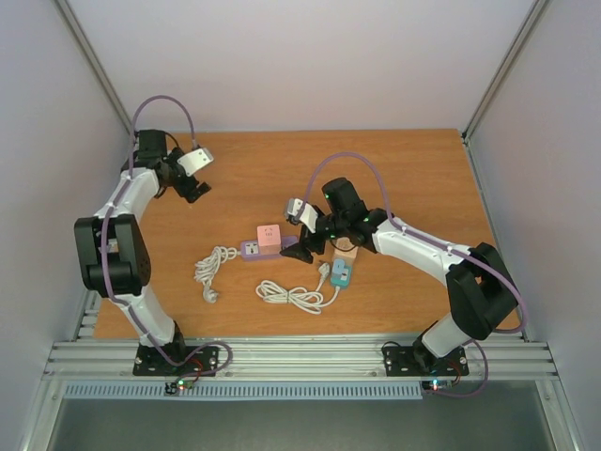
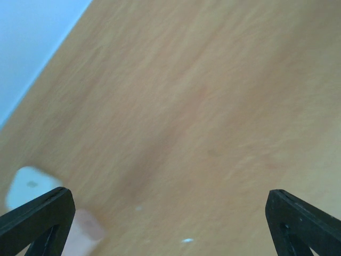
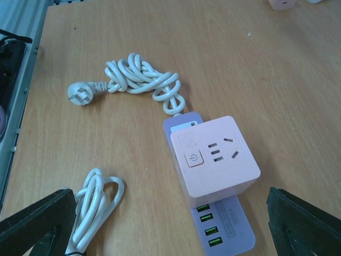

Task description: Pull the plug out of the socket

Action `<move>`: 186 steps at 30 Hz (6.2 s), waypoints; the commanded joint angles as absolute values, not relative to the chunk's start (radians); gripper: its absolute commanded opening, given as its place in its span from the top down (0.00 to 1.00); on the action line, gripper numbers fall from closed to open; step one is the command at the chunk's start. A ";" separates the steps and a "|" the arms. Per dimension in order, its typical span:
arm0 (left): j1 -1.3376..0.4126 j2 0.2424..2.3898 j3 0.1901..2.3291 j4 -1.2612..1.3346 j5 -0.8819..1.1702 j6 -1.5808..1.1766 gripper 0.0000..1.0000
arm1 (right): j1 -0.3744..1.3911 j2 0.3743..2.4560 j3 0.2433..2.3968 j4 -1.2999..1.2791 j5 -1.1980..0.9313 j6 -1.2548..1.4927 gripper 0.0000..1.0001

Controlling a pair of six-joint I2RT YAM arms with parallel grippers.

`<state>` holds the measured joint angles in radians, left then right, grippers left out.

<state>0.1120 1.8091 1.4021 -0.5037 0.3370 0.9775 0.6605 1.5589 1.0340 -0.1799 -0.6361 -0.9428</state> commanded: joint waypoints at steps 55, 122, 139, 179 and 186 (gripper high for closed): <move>-0.332 1.664 1.006 -0.527 0.624 1.078 0.41 | 0.595 1.668 0.979 -0.149 -0.684 -1.039 0.02; -0.146 1.599 1.097 -0.860 0.868 1.351 0.67 | 0.733 2.085 1.182 0.020 -0.592 -1.136 0.79; -0.147 1.504 0.923 -0.681 0.772 1.382 0.70 | 0.732 2.138 1.243 -0.058 -0.551 -1.118 0.88; -0.126 1.616 1.127 -0.886 0.847 1.322 0.70 | 0.732 2.163 1.234 -0.069 -0.499 -1.145 0.90; -0.120 1.620 1.128 -0.914 0.845 1.363 0.70 | 0.732 2.164 1.236 -0.067 -0.496 -1.144 0.90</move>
<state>-0.1211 1.6169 1.1137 -0.8742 0.7567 1.3327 0.7380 2.1021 1.2449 -0.0074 -0.6125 -1.1271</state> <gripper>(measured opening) 0.643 0.525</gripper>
